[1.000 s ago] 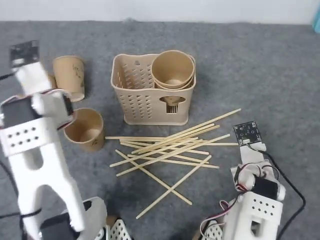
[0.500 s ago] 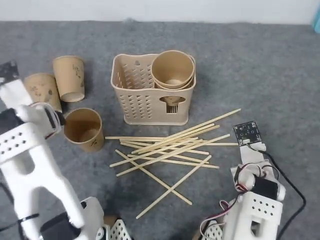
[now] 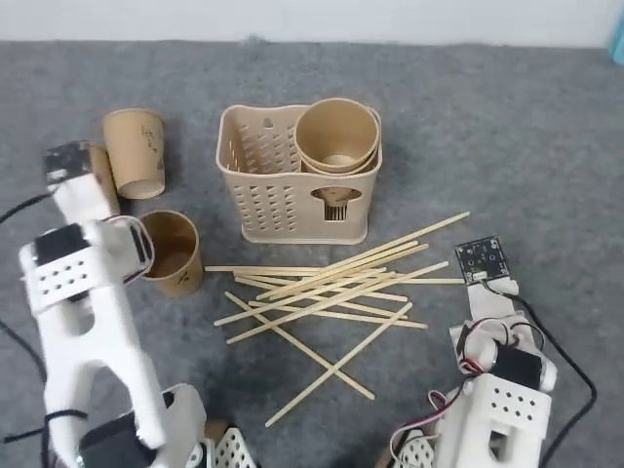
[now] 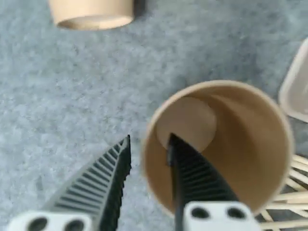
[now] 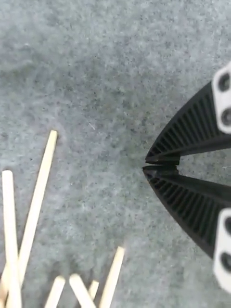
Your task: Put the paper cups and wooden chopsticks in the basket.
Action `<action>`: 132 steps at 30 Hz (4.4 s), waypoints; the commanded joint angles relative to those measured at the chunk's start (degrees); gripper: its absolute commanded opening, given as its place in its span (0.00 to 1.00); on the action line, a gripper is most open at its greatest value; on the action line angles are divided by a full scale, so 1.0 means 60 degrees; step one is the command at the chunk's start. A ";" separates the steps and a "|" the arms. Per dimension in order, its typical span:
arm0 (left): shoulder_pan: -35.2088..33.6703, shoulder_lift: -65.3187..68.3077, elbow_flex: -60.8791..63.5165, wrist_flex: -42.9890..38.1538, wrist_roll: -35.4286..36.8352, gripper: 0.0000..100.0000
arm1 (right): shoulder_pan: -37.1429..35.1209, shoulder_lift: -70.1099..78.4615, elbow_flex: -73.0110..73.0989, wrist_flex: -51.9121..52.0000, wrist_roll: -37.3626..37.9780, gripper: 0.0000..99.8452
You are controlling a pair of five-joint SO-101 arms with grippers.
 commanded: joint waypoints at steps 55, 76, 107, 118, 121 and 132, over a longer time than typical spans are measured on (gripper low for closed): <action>0.7531 -0.0044 -0.9326 0.0088 0.5509 0.01 | 0.0051 -0.0168 -0.0044 -0.0095 0.0147 0.02; 0.7546 0.1963 -0.9341 0.1758 0.5451 0.01 | -0.0256 -0.0168 -0.0044 -0.0110 0.0161 0.02; 0.8454 0.0542 -0.6733 0.0425 0.1773 0.00 | -0.0256 -0.0168 -0.0029 -0.0110 0.0161 0.02; 0.8484 -0.2593 -0.0168 -0.7458 0.2652 0.01 | -0.0256 -0.0168 -0.0029 -0.0110 0.0161 0.02; 0.8484 -0.3385 0.1795 -0.9480 0.2696 0.01 | -0.0256 -0.0168 -0.0029 -0.0110 0.0161 0.02; 0.8484 -0.3473 0.3172 -0.9509 0.2711 0.01 | -0.0271 -0.0168 -0.0029 -0.0110 0.0161 0.02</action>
